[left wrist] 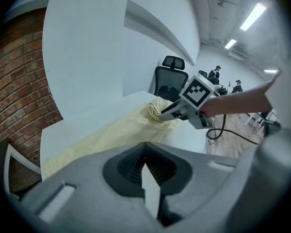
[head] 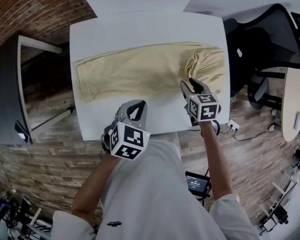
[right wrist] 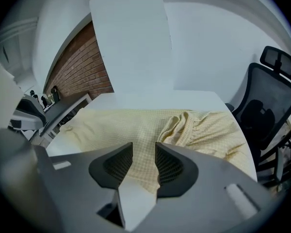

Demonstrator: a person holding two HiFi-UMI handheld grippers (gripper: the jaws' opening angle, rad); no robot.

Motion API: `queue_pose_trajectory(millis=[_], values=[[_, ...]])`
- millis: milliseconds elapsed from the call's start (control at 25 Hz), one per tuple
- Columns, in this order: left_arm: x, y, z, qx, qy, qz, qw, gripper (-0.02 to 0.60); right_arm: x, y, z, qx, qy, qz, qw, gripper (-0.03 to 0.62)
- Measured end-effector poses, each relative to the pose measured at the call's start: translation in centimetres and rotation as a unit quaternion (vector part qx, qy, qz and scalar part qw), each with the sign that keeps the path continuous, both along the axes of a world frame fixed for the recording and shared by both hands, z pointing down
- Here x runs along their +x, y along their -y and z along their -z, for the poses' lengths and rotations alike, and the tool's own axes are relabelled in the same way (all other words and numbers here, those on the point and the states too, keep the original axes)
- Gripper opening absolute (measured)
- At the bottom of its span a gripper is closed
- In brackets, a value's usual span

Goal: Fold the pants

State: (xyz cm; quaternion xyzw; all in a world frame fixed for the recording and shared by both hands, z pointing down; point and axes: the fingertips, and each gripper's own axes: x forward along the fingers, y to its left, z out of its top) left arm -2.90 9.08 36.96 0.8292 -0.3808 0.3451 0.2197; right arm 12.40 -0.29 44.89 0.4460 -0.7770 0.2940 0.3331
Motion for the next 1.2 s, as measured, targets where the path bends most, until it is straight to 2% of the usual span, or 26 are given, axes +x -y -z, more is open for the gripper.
queue_pose_trajectory(millis=[80, 160, 200, 520, 720, 1000, 1200], values=[[0.6, 0.2, 0.1, 0.001, 0.0, -0.003, 1.0, 0.003, 0.8, -0.2, 0.8, 0.013, -0.003, -0.007, 1.0, 0.123], [1.1, 0.4, 0.1, 0.0, 0.0, -0.006, 1.0, 0.003, 2.0, -0.2, 1.4, 0.028, -0.006, -0.022, 0.999, 0.025], [1.4, 0.5, 0.0, 0.0, 0.0, -0.007, 1.0, 0.003, 2.5, -0.2, 1.6, 0.032, -0.002, -0.027, 0.999, 0.006], [6.4, 1.9, 0.2, -0.004, -0.008, -0.014, 0.9999, 0.003, 7.5, 0.2, 3.4, 0.045, 0.042, -0.035, 0.998, 0.005], [10.8, 2.8, -0.2, -0.009, -0.011, -0.033, 0.9994, 0.003, 11.0, 0.8, 3.8, 0.042, 0.045, -0.033, 0.998, 0.005], [15.9, 5.1, -1.6, -0.015, -0.002, -0.04, 0.9991, 0.003, 16.9, 2.5, 3.6, 0.032, 0.081, -0.083, 0.993, 0.006], [18.6, 6.7, -2.6, -0.02, 0.001, -0.029, 0.9994, 0.003, 20.5, 3.9, 2.4, 0.011, 0.113, -0.122, 0.986, 0.008]])
